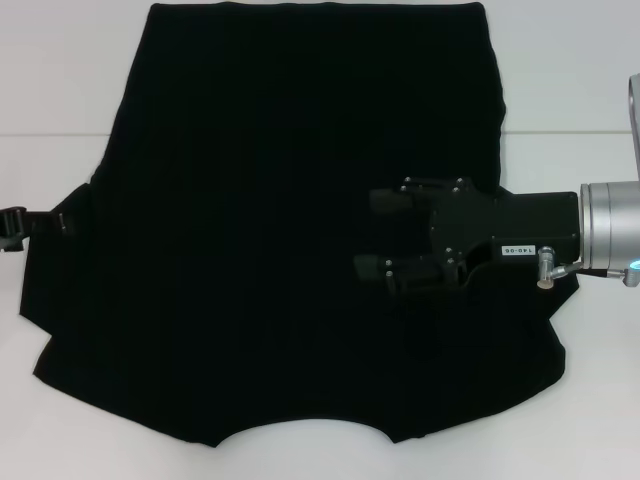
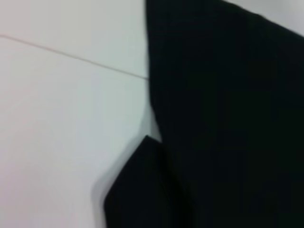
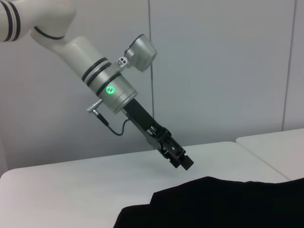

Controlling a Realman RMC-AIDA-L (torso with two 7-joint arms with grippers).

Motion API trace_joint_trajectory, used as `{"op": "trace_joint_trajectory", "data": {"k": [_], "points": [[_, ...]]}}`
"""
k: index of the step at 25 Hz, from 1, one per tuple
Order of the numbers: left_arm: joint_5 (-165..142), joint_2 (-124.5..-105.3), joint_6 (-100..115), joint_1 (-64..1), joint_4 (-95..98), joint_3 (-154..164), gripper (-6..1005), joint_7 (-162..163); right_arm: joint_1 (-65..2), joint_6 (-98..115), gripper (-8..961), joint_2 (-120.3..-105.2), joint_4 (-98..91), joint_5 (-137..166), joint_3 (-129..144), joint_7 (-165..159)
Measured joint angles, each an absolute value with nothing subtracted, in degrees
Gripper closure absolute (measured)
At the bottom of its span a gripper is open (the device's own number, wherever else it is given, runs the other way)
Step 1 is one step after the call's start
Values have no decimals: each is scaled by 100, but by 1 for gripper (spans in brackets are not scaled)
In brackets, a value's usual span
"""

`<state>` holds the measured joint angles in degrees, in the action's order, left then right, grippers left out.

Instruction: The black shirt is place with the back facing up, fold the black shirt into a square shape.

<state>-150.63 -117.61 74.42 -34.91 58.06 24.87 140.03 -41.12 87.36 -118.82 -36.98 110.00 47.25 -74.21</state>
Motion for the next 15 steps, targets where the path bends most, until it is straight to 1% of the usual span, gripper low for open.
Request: {"op": "trace_joint_trajectory", "data": {"k": [11, 15], "points": [[-15652, -11798, 6967, -3537, 5659, 2942, 157, 14662, -4079, 8727, 53, -11868, -3688, 11005, 4707, -7380], [-15851, -11841, 6701, -3537, 5561, 3106, 156, 14941, -4070, 8727, 53, -11872, -3694, 11004, 4703, -7370]]}}
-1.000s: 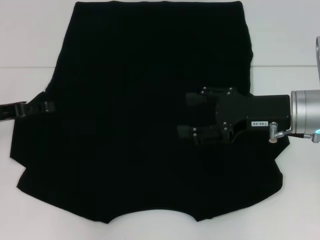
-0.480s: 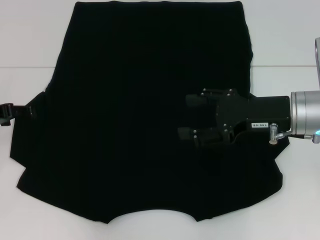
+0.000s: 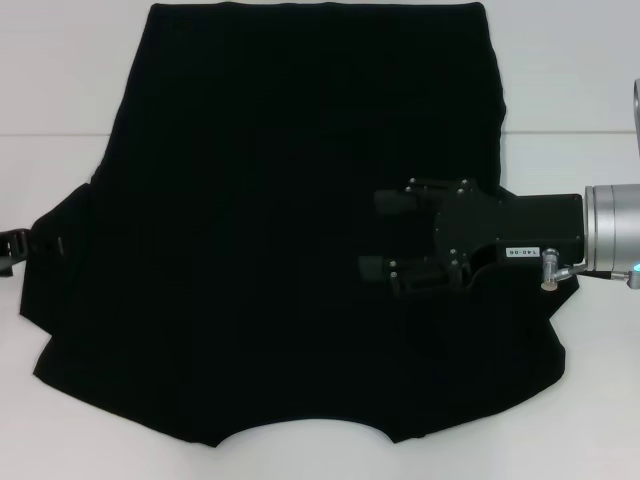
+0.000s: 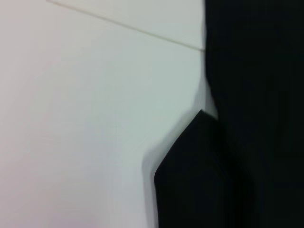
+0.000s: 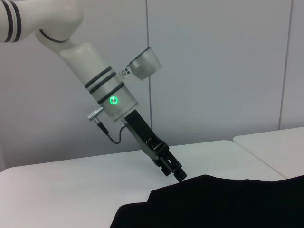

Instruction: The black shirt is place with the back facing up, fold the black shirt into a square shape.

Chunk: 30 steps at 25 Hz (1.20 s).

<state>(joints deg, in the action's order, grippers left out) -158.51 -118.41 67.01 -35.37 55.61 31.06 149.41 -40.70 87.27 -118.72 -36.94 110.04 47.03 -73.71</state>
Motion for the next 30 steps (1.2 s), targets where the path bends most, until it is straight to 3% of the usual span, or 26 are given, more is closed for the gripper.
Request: {"op": "trace_joint_trajectory", "data": {"k": [30], "points": [[-15891, -11883, 6670, -3547, 5256, 3381, 185, 14924, -4060, 8736, 59, -11873, -3700, 10968, 4674, -7350]]}}
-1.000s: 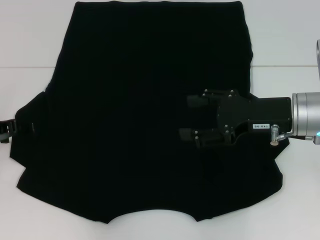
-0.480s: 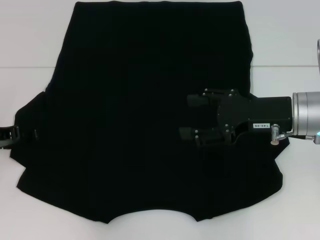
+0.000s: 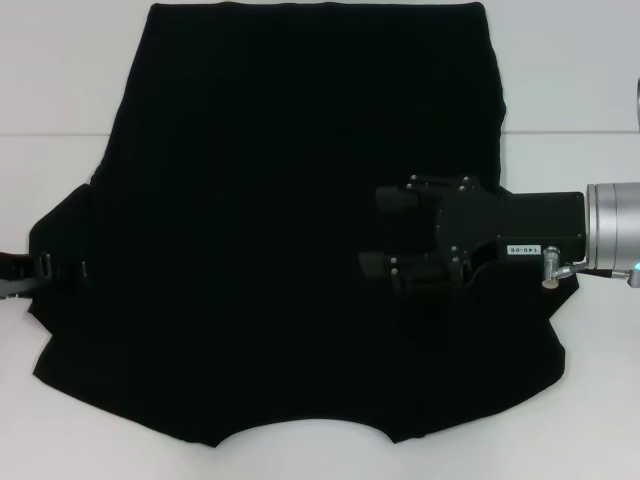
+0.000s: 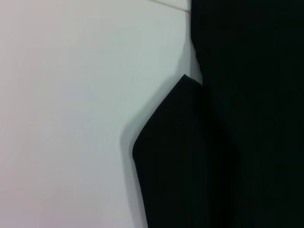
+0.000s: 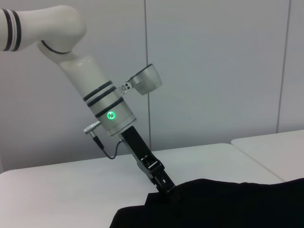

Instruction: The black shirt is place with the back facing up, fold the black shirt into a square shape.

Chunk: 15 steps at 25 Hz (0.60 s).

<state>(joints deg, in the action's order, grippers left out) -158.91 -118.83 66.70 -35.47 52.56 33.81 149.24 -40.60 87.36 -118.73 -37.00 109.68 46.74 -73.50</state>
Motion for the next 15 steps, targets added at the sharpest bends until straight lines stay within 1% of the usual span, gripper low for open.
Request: {"op": "trace_joint_trajectory", "data": {"k": [12, 15], "points": [[-15908, -11882, 6743, -3585, 5276, 3475, 198, 14743, -4060, 8727, 59, -11864, -3706, 10957, 4609, -7347], [-15908, -11882, 6739, -3591, 5278, 3475, 303, 14704, -4060, 8727, 59, -11864, -3708, 10953, 4607, -7347]]}}
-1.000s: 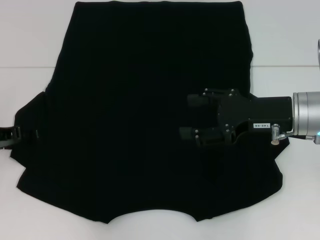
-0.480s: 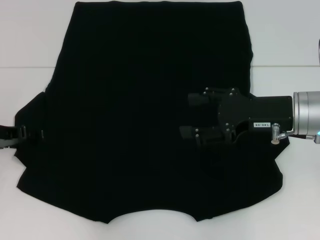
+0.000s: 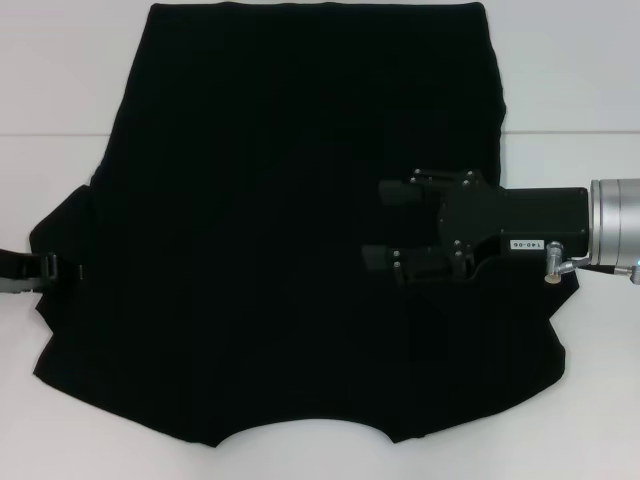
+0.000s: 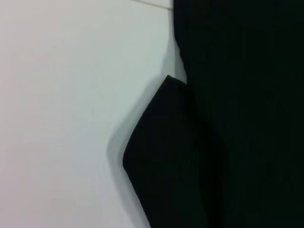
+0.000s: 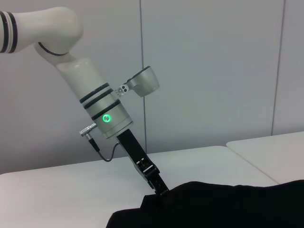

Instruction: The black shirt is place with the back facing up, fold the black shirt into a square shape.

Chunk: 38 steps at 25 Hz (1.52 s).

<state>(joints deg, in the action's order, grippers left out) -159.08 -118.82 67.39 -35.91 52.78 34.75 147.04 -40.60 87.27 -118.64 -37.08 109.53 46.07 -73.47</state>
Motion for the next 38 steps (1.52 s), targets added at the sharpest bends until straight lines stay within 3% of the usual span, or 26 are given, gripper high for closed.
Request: {"op": "trace_joint_trajectory", "data": {"k": [3, 10, 21, 38], "points": [[-15908, -11872, 6742, -3603, 5280, 3472, 408, 14700, -4060, 8724, 58, -11864, -3709, 10951, 4605, -7347], [-15908, -11862, 6689, -3604, 5276, 3471, 809, 14683, -4070, 8724, 58, -11864, -3710, 10950, 4597, -7339], [-15908, -11856, 6595, -3599, 5253, 3437, 1001, 14509, -4061, 8728, 58, -11870, -3709, 10870, 4595, -7290], [-15866, -11880, 6266, -3462, 5288, 3200, 1001, 14244, -4079, 8678, 59, -11906, -3643, 10836, 4438, -7354]]}}
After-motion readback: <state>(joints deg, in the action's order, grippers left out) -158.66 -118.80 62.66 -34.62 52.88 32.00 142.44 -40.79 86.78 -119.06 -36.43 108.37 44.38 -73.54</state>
